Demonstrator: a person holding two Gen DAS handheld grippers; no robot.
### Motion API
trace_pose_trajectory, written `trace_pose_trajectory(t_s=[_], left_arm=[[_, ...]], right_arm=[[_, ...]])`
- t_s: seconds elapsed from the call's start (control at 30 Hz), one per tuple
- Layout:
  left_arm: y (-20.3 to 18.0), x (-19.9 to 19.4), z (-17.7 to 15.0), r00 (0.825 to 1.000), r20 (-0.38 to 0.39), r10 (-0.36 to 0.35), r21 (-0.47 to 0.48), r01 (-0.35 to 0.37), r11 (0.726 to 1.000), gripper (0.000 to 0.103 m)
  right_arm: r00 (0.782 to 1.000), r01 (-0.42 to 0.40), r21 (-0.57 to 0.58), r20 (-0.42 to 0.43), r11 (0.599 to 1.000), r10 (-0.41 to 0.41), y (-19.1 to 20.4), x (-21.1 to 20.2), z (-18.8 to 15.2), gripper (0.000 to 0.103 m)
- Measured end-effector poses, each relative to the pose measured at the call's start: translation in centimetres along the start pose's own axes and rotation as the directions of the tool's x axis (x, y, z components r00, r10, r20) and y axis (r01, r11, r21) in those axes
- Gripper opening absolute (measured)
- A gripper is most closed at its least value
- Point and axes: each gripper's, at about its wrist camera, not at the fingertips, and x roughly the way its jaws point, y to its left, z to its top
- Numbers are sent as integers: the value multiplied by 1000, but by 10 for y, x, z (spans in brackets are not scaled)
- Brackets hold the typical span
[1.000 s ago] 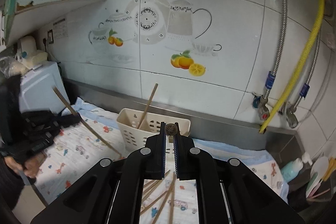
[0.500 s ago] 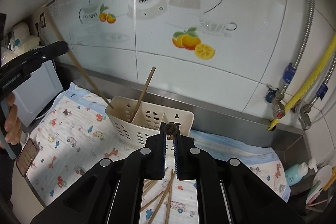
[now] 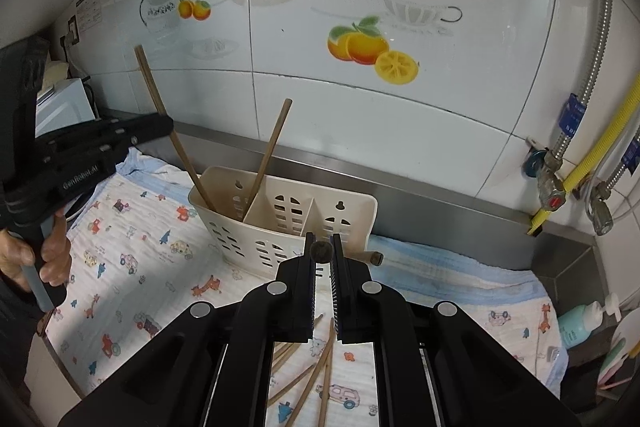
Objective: Organize utensils
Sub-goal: 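Insert the left tool's chopstick into the holder and open while the right tool releases its own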
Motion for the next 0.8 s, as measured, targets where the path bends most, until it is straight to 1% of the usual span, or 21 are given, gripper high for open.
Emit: trace_pose_trajectory(t_s=[0.1,0.23,0.27,0.3,0.37,0.5,0.57,0.63,0.8], left_arm=[[1,6,-3,1000,-20,-7,-11,7,1000,6],[-1,6,-3,1000,-18,-18,-13,18,1000,8],[-3,5,-3,1000,-15,-21,-8,21,1000,8],[-4,3,-2,1000,-10,-19,-8,19,1000,8],[-3,-2,-1,1000,-1,-30,-12,30,999,8],[-4,-19,1,999,28,-38,-22,39,999,8],[-6,-30,-1,998,44,-35,-18,36,999,9],[-9,-40,-5,998,51,-41,-14,42,999,9],[-16,-60,-24,997,53,-55,-11,55,998,9]], right_arm=[[1000,2,4,2,1000,-2,-1,3,-1,7],[1000,6,15,14,1000,-6,-4,3,-1,8],[1000,9,17,19,1000,-9,-5,2,-1,9],[1000,14,16,24,1000,-14,-5,1,-2,14],[999,24,18,41,1000,-25,-6,-5,-4,19],[996,34,30,87,999,-37,-8,-23,-11,22],[993,27,41,109,999,-31,-7,-33,-18,22],[990,38,43,131,998,-44,-4,-44,-28,22],[988,47,46,145,998,-53,9,-59,-59,23]])
